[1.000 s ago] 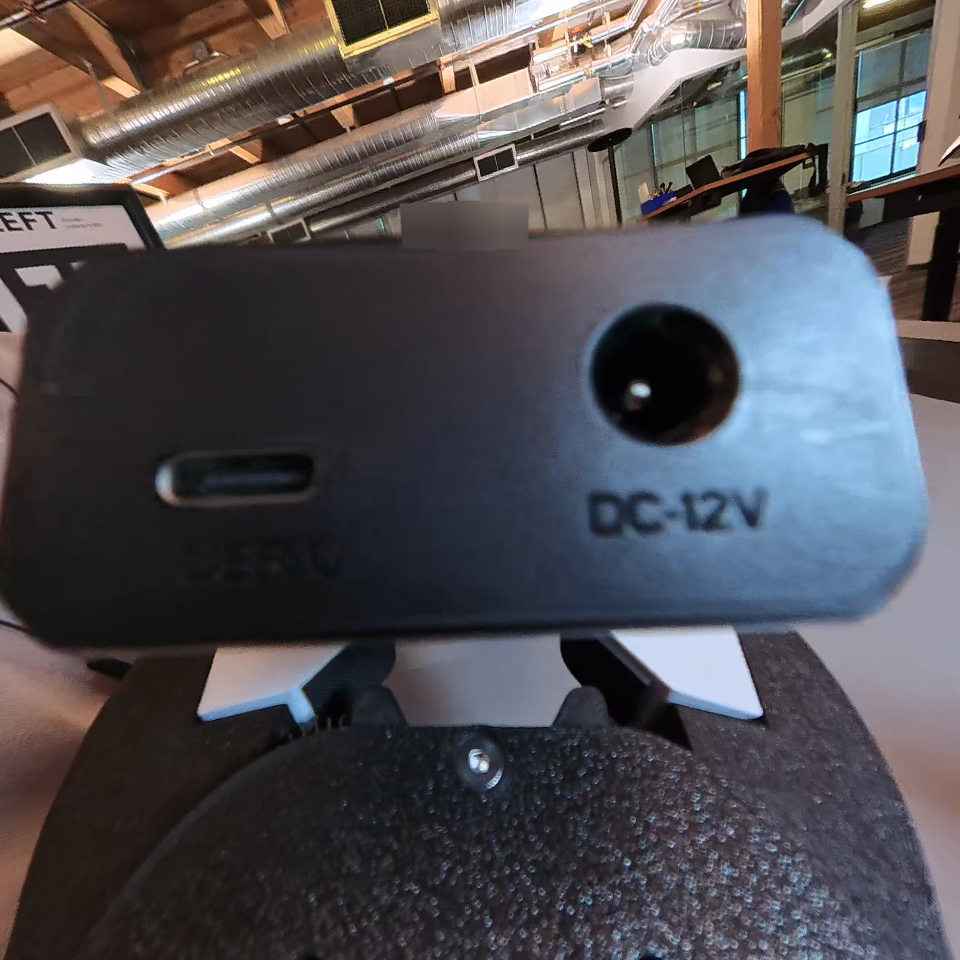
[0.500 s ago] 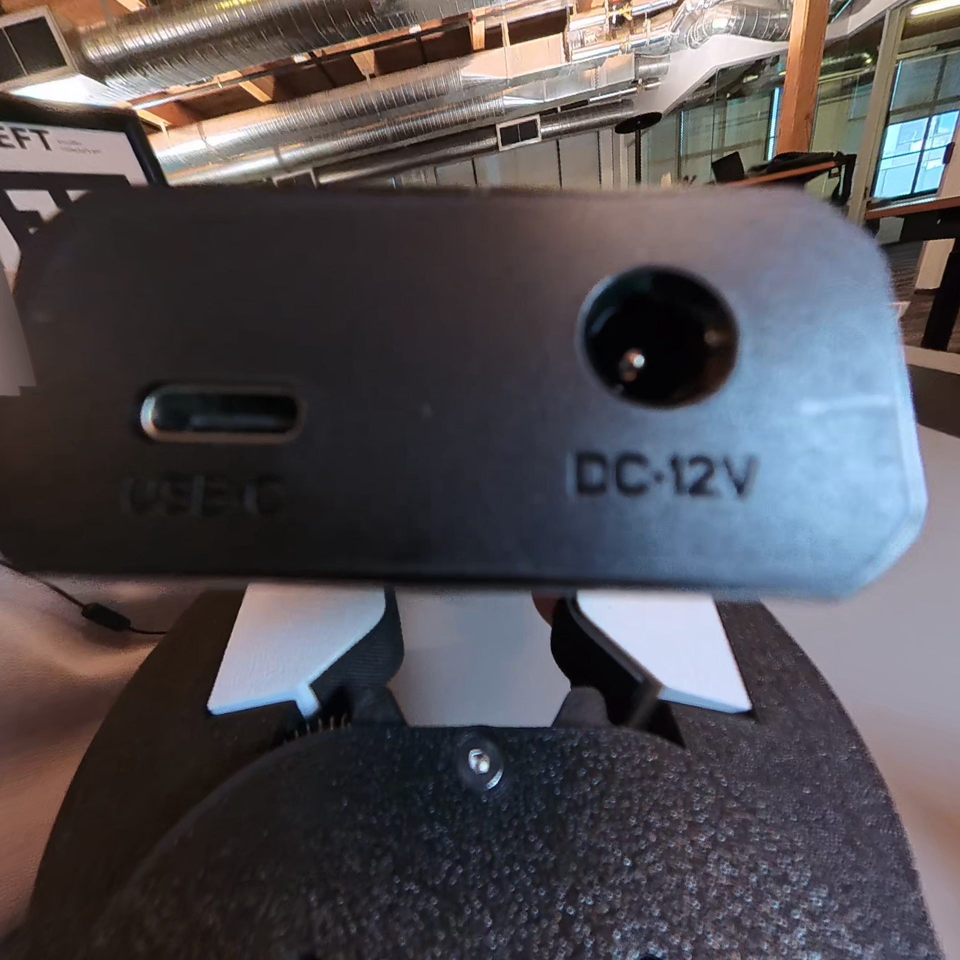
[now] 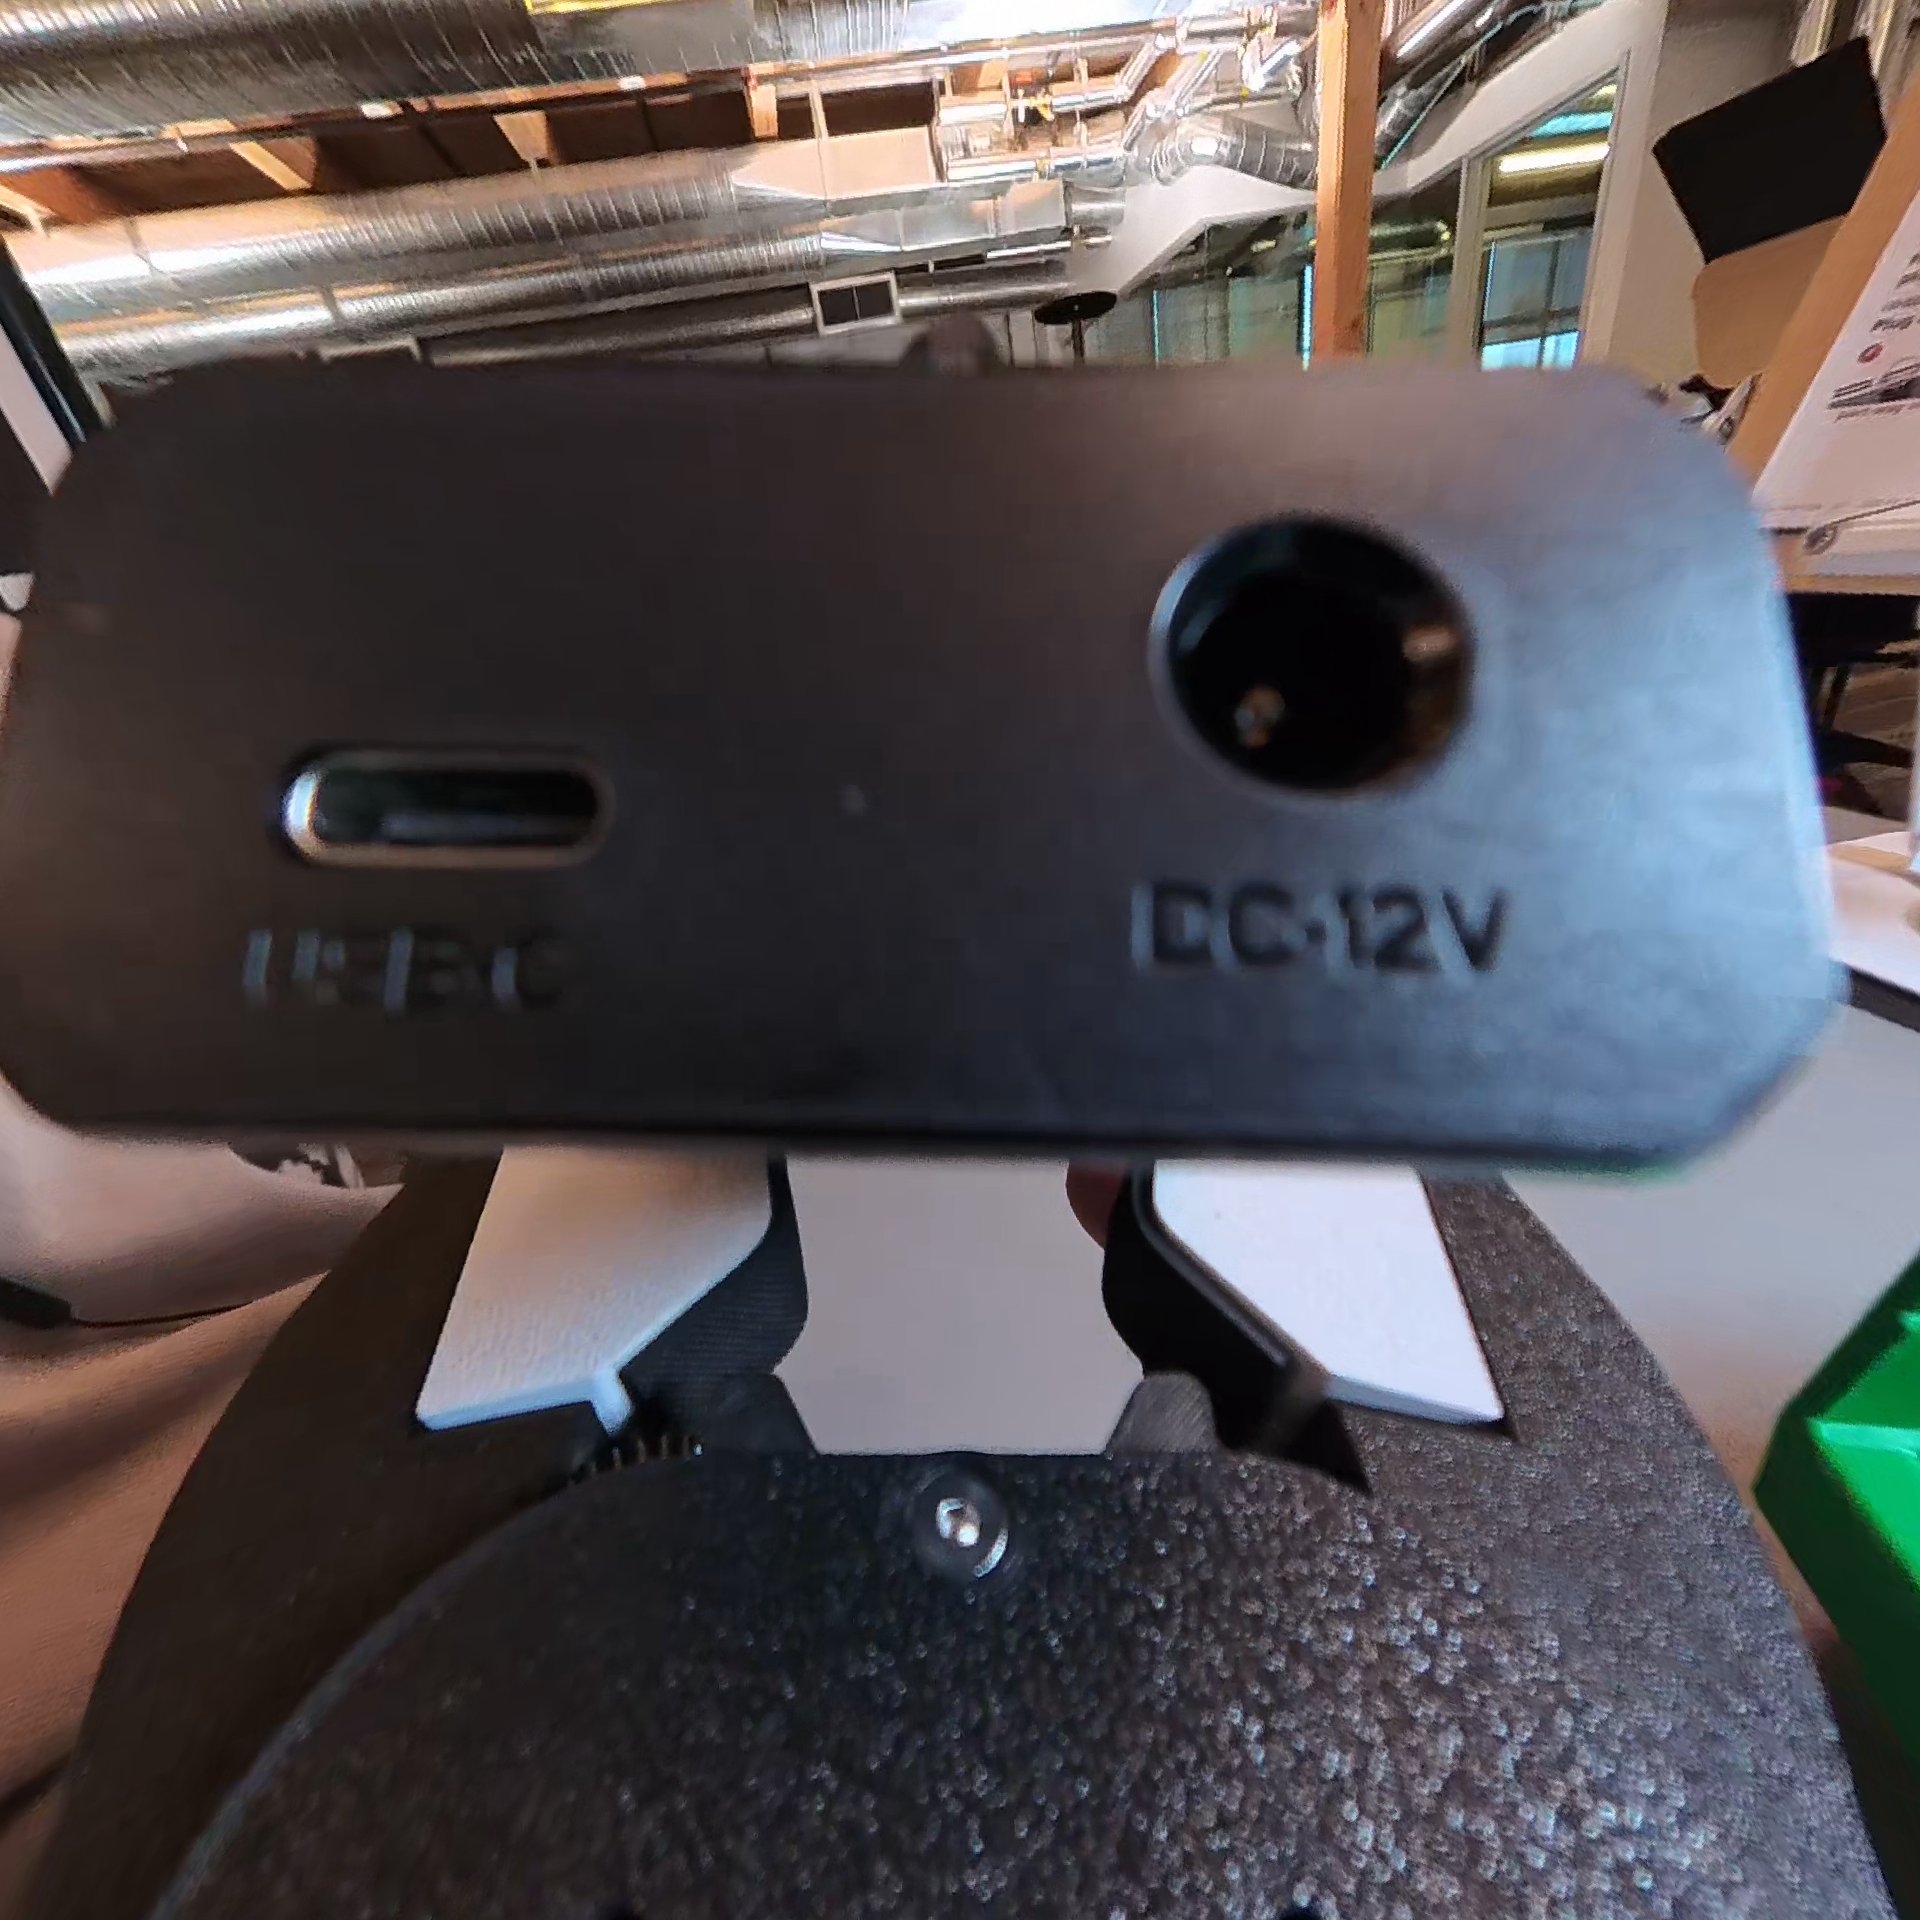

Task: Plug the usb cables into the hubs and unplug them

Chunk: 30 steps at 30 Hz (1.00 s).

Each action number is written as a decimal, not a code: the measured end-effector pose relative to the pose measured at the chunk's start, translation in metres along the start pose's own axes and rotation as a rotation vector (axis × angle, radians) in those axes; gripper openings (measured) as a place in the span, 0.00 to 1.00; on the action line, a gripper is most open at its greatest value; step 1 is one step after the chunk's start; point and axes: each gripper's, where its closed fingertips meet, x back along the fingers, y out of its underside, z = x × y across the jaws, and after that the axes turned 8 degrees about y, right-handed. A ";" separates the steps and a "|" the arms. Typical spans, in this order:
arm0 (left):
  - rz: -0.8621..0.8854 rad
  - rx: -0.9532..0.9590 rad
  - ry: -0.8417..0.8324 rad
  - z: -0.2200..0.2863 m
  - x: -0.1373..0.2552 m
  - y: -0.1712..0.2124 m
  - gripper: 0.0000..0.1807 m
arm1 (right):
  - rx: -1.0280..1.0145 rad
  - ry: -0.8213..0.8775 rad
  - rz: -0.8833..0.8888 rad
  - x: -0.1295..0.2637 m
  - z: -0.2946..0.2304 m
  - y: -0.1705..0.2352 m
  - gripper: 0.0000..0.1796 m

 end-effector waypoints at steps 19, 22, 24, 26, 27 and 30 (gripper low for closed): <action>-0.397 -0.129 -0.048 -0.052 0.014 -0.005 0.02 | -0.018 -0.027 -0.016 0.001 -0.005 0.002 0.40; -0.284 -0.087 -0.083 -0.050 0.063 -0.058 0.02 | -0.021 -0.025 -0.008 0.002 -0.004 -0.001 0.40; -0.225 -0.036 -0.018 -0.030 0.079 -0.085 0.02 | -0.023 -0.020 0.003 0.003 -0.004 -0.004 0.40; -0.170 0.022 0.107 0.004 0.077 -0.107 0.02 | -0.020 -0.011 0.022 0.006 -0.003 -0.010 0.40; -0.145 0.050 0.185 0.025 0.071 -0.114 0.02 | -0.016 -0.008 0.033 0.008 -0.003 -0.013 0.40; -0.118 0.121 0.376 0.081 0.029 -0.114 0.02 | -0.002 0.011 0.073 0.016 0.002 -0.025 0.40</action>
